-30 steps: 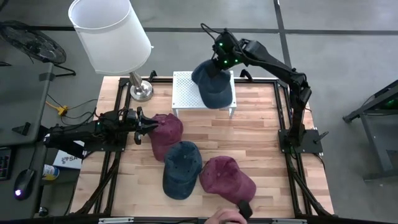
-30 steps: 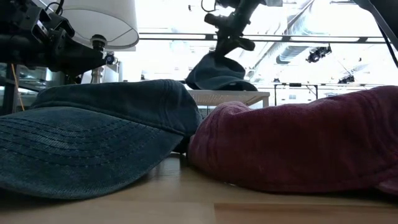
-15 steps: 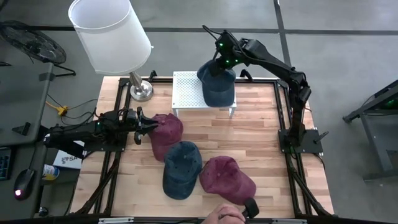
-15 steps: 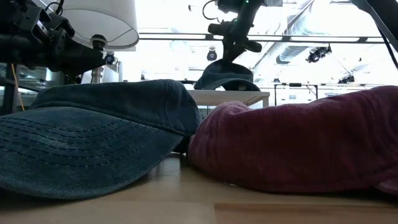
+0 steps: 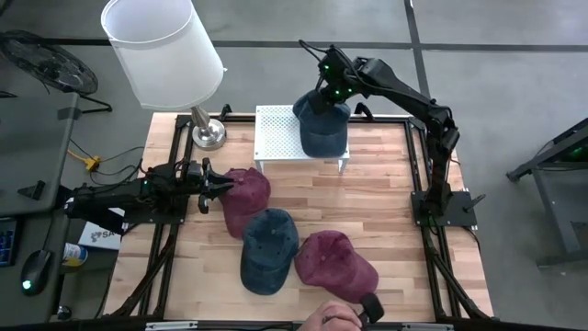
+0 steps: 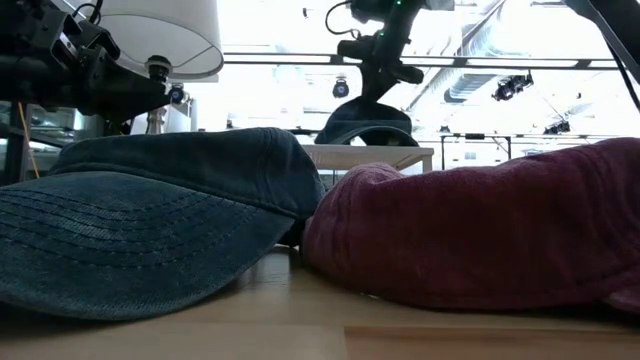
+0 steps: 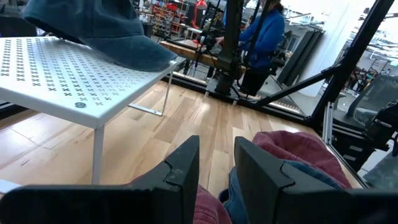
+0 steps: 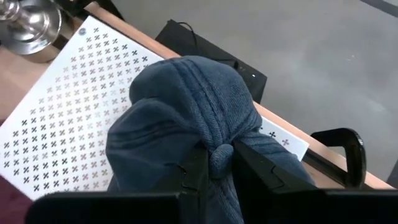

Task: Pick & Place hat
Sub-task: Put the top blue cap on the shelf, then put the bottom red cap on the shelf

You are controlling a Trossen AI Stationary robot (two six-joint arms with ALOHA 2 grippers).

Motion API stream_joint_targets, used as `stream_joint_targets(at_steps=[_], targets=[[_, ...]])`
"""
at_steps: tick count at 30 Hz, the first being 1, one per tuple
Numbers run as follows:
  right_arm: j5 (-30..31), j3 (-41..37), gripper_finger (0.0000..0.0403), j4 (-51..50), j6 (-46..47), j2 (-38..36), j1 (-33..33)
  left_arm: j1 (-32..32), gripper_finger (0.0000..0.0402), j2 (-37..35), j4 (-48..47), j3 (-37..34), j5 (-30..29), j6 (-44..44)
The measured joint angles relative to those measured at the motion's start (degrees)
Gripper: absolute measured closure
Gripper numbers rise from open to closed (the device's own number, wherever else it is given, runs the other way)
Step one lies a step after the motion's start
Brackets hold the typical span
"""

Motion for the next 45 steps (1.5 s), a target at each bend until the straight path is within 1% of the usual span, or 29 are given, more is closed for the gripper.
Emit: stream_joint_targets(at_steps=[5, 11, 23, 33, 38, 45], targets=[[-1.45, 0.00, 0.0353, -0.28, -0.69, 0.00, 0.02, -0.01, 0.0301, 0.01, 0.00, 0.01, 0.00, 0.00], [0.32, 0.00, 0.0323, -1.97, -0.69, 0.00, 0.02, -0.01, 0.0301, 0.00, 0.00, 0.00, 0.01, 0.00], [-0.52, 0.00, 0.0292, -2.60, -0.86, -0.09, 0.02, -0.02, 0.0301, 0.02, 0.00, 0.00, 0.01, 0.00], [-0.56, 0.00, 0.0257, -2.59, -1.29, -2.13, 0.00, 0.00, 0.0301, 0.01, 0.00, 0.00, 0.00, 0.00], [-2.12, 0.00, 0.0243, -3.44, -1.35, -2.91, 0.00, -0.02, 0.0301, 0.00, 0.00, 0.02, 0.00, 0.00], [-5.19, 0.00, 0.0242, -6.07, -3.71, -5.03, 1.96, -0.01, 0.0301, 0.00, 0.00, 0.01, 0.01, 0.00]])
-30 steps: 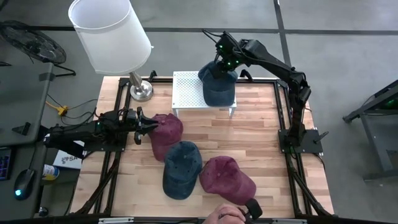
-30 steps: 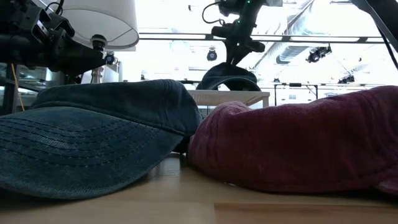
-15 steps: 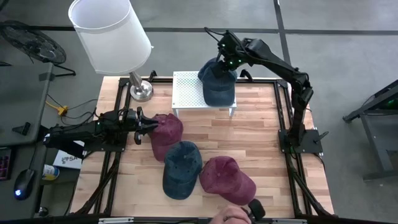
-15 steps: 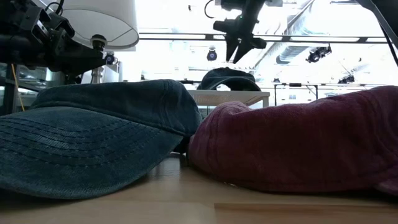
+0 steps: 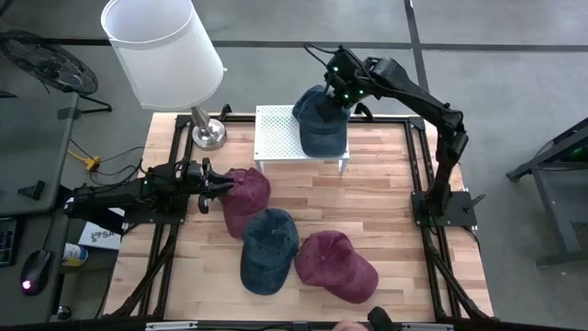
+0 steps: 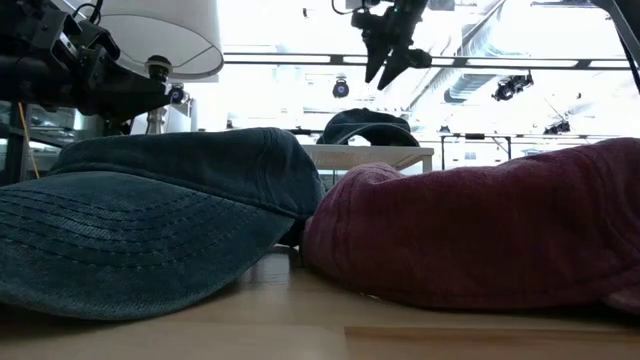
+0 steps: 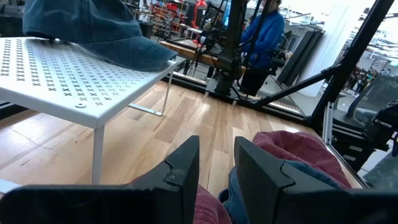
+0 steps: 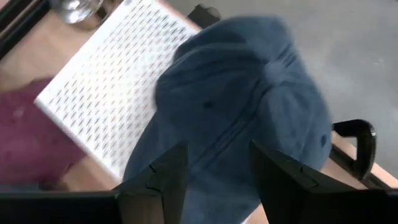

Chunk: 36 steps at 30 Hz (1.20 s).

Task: Pick & Place hat
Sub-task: Put the bottom red cap on the shelf

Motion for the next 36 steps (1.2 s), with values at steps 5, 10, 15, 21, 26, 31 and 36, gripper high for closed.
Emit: stream_joint_targets(at_steps=[5, 10, 15, 21, 26, 31, 36], targets=[[-0.96, 0.00, 0.0244, -2.99, -1.67, -1.49, 1.89, 0.00, 0.0301, 0.00, 0.00, -0.01, 0.00, 0.00], [-1.37, 0.00, 0.0244, -6.13, -3.84, -3.49, 4.15, 0.01, 0.0301, 0.00, 0.00, -0.01, 0.00, 0.00], [-1.42, 0.00, 0.0245, -10.57, -6.19, -5.12, 7.83, 0.00, 0.0301, -0.01, 0.00, 0.00, 0.01, 0.00], [0.50, 0.00, 0.0246, -12.57, -5.88, -7.00, 12.58, 0.00, 0.0301, 0.00, 0.00, -0.01, 0.00, 0.00], [0.84, 0.00, 0.0248, -14.66, -5.95, -8.61, 16.52, 0.01, 0.0301, 0.00, 0.00, 0.00, 0.01, 0.00], [3.03, 0.00, 0.0249, -17.45, -5.71, -10.31, 21.21, 0.01, 0.0301, 0.01, 0.00, -0.01, -0.01, 0.00], [3.18, -3.19, 0.0249, -17.04, -2.51, -14.06, 27.22, 0.00, 0.0301, 0.00, 0.00, 0.00, 0.00, 0.00]])
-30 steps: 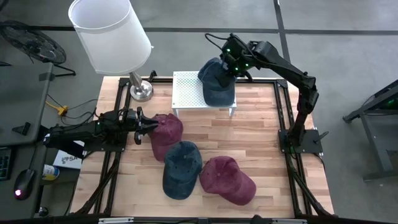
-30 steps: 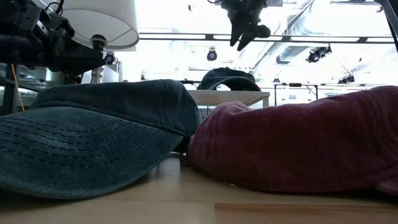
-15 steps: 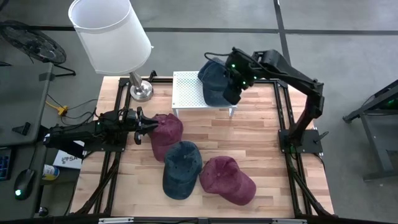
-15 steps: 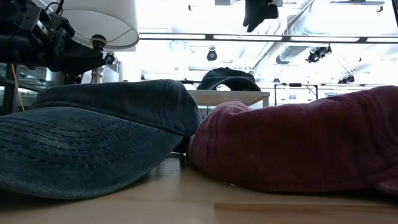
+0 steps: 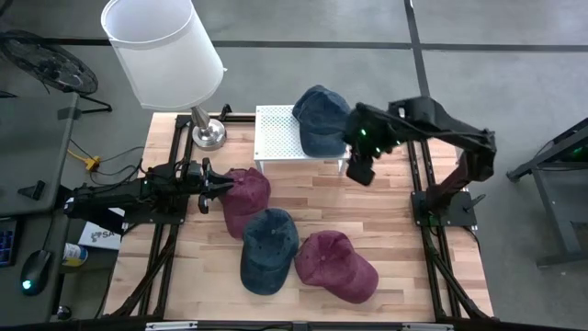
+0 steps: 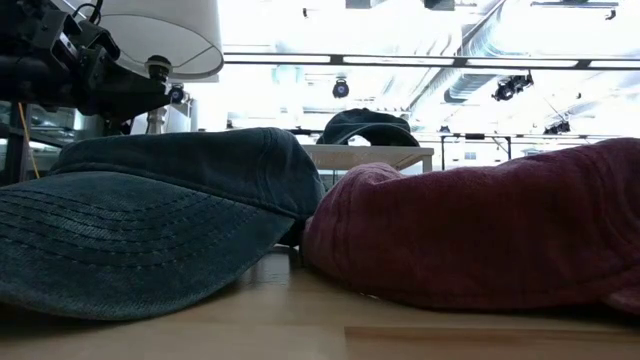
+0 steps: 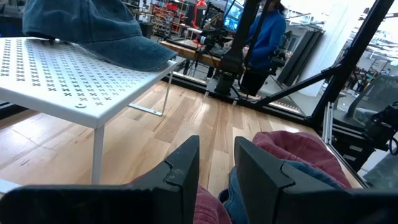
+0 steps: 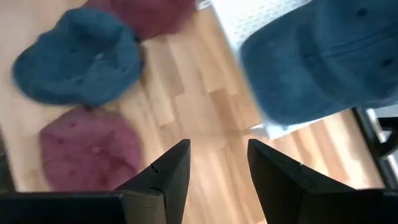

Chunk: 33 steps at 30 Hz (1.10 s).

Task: Pick & Place hat
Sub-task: Put the bottom red cap on the shelf

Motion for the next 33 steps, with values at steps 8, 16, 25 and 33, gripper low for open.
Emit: stream_joint_targets(at_steps=[8, 16, 25, 33], targets=[[1.75, -17.96, 0.0249, 5.98, 10.32, -10.14, 10.25, 0.00, 0.0301, 0.00, 0.00, 0.00, 0.01, 0.00], [-2.23, -37.63, 0.0249, 22.48, 18.52, -17.58, 19.75, 0.01, 0.0301, -0.01, 0.00, 0.01, 0.01, 0.00], [-4.13, -51.46, 0.0249, 35.92, 29.35, -19.43, 26.34, 0.00, 0.0301, 0.01, 0.00, 0.01, 0.00, 0.00], [-4.69, -57.77, 0.0249, 46.71, 32.70, -17.62, 29.21, 0.01, 0.0301, -0.01, 0.00, -0.01, 0.01, 0.00]])
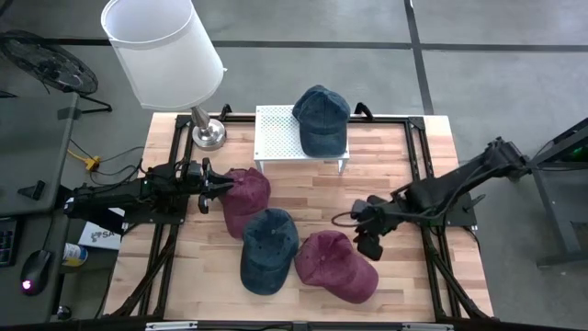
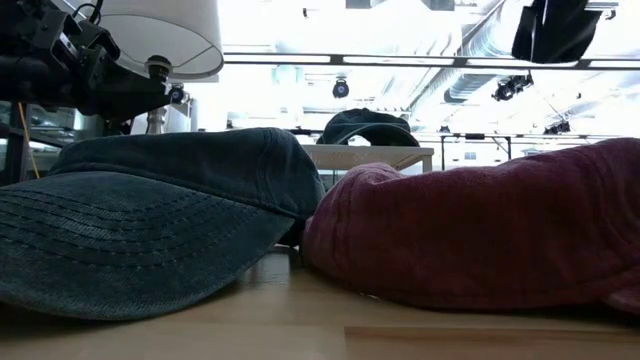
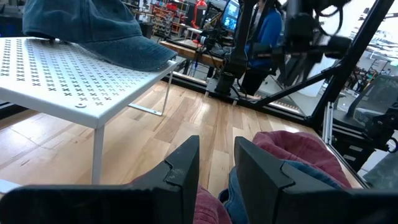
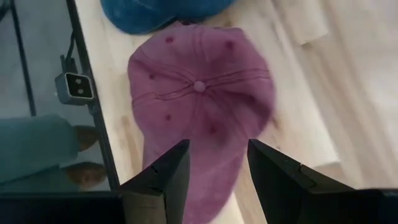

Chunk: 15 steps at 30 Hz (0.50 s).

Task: Pick & Place hat
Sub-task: Put the bottom red cap on the shelf

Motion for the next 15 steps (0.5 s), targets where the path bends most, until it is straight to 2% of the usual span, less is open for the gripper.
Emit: stream_joint_targets(at_steps=[4, 9, 15], targets=[[-0.61, -0.08, 0.0249, 4.65, -2.75, 5.49, 0.31, 0.00, 0.0301, 0.00, 0.00, 0.00, -0.02, 0.00], [1.42, 0.32, 0.0249, 13.14, -6.43, 12.54, 1.15, -0.01, 0.0301, 0.02, 0.00, 0.00, 0.00, 0.00], [2.15, 0.32, 0.0248, 22.71, -18.32, 20.20, 3.28, -0.02, 0.0301, 0.02, 0.00, 0.00, -0.01, 0.00]])
